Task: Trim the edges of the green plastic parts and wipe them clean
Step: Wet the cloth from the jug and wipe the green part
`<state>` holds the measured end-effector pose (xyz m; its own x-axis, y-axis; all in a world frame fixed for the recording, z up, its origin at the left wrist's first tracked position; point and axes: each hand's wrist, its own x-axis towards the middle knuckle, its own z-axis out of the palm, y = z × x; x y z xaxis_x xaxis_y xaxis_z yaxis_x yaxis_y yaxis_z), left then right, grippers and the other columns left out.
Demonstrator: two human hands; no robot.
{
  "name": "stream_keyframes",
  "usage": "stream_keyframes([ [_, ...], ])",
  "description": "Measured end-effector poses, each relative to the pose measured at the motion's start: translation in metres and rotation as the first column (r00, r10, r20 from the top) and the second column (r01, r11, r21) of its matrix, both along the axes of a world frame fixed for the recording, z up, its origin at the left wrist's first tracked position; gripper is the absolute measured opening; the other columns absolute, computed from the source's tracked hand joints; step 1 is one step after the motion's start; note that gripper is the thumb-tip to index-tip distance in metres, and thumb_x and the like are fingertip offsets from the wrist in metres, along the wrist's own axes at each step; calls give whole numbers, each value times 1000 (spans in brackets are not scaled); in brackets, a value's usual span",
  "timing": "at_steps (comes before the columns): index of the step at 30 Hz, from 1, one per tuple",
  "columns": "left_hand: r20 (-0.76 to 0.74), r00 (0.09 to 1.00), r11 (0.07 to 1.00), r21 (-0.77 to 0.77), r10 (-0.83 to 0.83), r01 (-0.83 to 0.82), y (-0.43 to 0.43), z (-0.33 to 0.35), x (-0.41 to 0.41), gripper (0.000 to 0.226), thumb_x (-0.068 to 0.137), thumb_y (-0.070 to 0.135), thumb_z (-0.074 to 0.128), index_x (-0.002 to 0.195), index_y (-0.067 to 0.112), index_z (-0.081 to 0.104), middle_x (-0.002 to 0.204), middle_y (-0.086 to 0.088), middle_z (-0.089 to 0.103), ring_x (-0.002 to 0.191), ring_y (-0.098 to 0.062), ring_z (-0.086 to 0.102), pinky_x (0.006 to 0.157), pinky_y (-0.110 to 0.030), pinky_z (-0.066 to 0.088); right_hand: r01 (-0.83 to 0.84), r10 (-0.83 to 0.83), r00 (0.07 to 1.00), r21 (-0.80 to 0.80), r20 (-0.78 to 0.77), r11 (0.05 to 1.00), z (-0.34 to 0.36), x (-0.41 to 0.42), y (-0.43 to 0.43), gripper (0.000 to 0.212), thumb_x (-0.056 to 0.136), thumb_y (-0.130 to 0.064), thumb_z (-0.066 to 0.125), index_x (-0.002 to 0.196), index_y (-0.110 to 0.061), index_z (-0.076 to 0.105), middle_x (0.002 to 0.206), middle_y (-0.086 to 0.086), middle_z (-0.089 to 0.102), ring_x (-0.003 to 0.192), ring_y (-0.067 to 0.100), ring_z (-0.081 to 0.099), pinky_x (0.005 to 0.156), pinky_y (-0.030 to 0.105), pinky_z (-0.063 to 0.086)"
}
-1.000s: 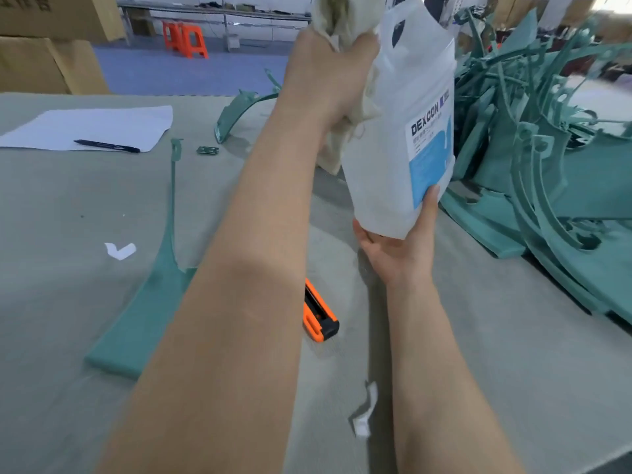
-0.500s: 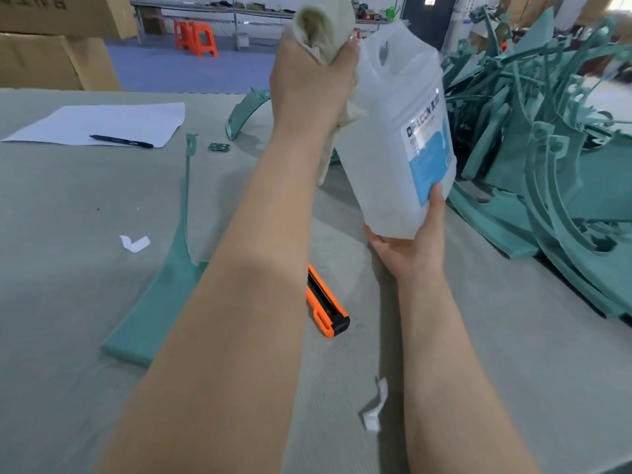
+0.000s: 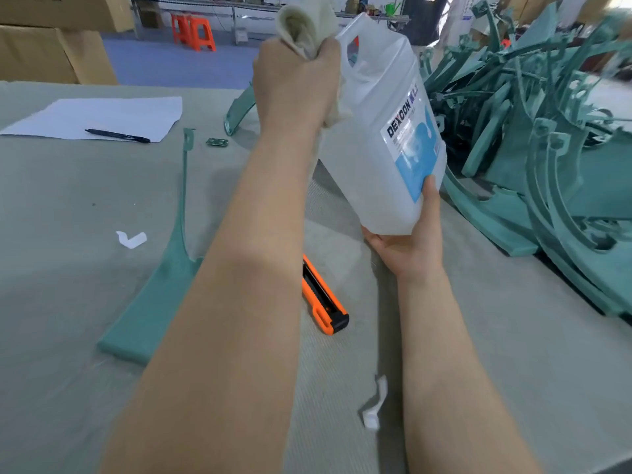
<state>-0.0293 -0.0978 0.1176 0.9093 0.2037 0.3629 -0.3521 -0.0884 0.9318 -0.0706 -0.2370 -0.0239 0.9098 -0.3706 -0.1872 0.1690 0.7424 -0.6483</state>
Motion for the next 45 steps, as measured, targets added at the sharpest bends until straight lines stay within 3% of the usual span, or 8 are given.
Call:
stream_keyframes([
  [9,115,992,985,156,52,-70,4,-3,2,20,84,29,68,91,24,51,111,2,62,109,-15,58,90,-26,48,33,-33,999,3,-40,999,2,1,1,48,84,-54,66,123,-26,60,105,1,75,102,23,70,90,42,54],
  [15,-75,993,922,-371,90,-111,19,-18,7,22,87,32,69,74,24,53,69,15,61,60,0,60,68,-21,53,64,-61,997,64,-45,996,2,3,-1,42,84,-56,65,116,-28,63,104,2,75,91,25,73,84,44,57],
  [20,-331,943,901,398,-36,174,11,-86,7,26,87,27,66,106,10,64,107,-9,68,104,-26,62,83,-31,49,80,-79,996,20,-35,997,0,1,-3,38,86,-59,60,112,-31,63,97,-2,76,94,23,71,88,43,55],
  [23,-401,916,854,473,-9,216,6,-108,6,38,90,33,61,117,7,62,116,-13,64,108,-29,60,78,-28,42,79,-78,996,7,-47,997,1,0,-4,41,85,-59,61,115,-32,63,102,-2,75,98,23,70,87,41,55],
  [26,-407,913,1000,14,-14,22,15,-106,14,32,92,26,58,117,7,62,106,-8,66,95,-25,64,77,-27,49,61,-62,997,-23,-51,998,2,-1,-7,41,85,-59,62,116,-31,62,101,-2,76,99,22,71,85,40,56],
  [30,-334,921,732,-676,-198,-88,41,-96,21,15,92,0,52,84,9,61,80,-6,65,67,-16,63,77,-36,56,-20,14,999,-129,-49,991,4,-1,-9,42,87,-57,59,119,-30,62,103,-3,75,100,19,69,87,35,54],
  [35,-246,941,529,-844,-233,-89,52,-98,13,23,94,-6,47,82,9,60,83,-7,65,75,-17,64,89,-38,52,-124,101,990,-278,-94,953,5,-3,-8,38,89,-57,57,115,-30,64,105,-3,74,90,17,70,80,32,54],
  [45,-152,925,490,-871,-349,42,69,-93,13,34,102,37,42,120,13,58,109,-4,64,102,-19,62,100,-38,46,-119,75,990,-435,-116,892,11,-5,-8,37,88,-48,63,117,-25,60,107,-1,74,89,17,71,83,40,52],
])
